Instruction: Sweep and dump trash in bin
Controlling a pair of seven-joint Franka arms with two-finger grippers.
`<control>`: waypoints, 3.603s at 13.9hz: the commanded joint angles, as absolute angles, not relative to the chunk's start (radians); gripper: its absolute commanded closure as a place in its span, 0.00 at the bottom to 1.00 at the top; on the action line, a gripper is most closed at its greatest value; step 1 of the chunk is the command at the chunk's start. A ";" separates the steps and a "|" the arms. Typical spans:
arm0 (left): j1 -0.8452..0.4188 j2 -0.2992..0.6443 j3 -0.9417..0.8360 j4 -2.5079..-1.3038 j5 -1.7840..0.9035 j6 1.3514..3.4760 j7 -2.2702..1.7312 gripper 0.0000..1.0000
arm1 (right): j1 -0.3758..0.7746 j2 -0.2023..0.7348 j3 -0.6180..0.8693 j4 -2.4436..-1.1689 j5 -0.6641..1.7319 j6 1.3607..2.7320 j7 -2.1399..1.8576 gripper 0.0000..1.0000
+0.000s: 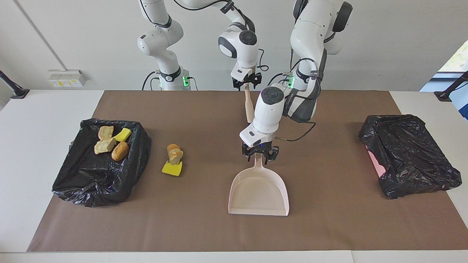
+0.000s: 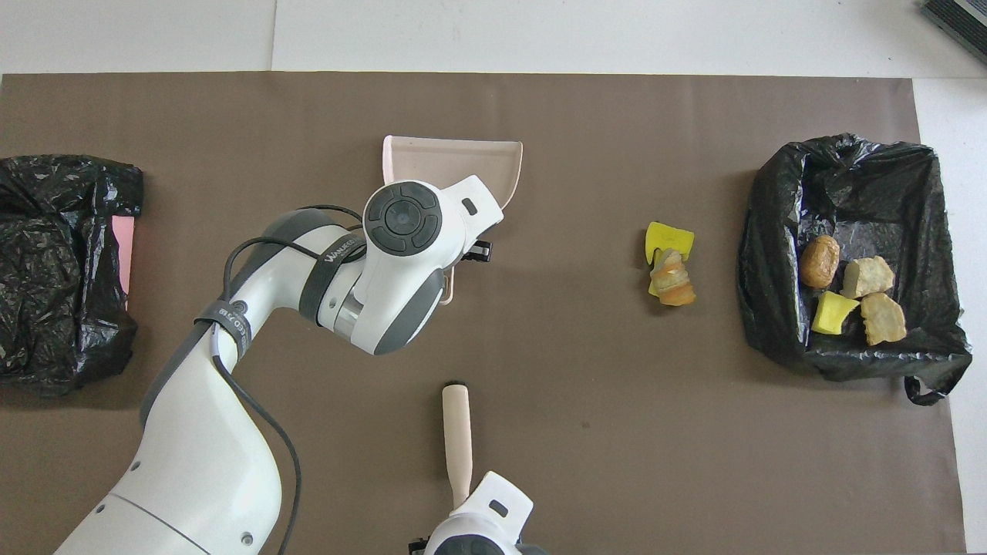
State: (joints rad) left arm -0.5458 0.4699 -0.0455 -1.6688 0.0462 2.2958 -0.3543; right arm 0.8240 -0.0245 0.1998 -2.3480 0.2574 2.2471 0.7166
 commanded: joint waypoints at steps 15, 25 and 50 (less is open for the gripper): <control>-0.449 0.382 -0.025 -1.687 0.114 2.197 0.574 1.00 | 0.547 -0.184 0.196 -2.301 0.241 1.952 0.474 1.00; -0.489 0.328 -0.041 -1.798 0.101 2.174 0.848 1.00 | 0.082 -0.100 0.199 -2.168 -0.110 1.879 0.257 1.00; -0.506 0.259 -0.035 -1.907 0.114 2.157 0.807 1.00 | 0.276 0.270 0.219 -1.873 0.337 1.898 0.265 1.00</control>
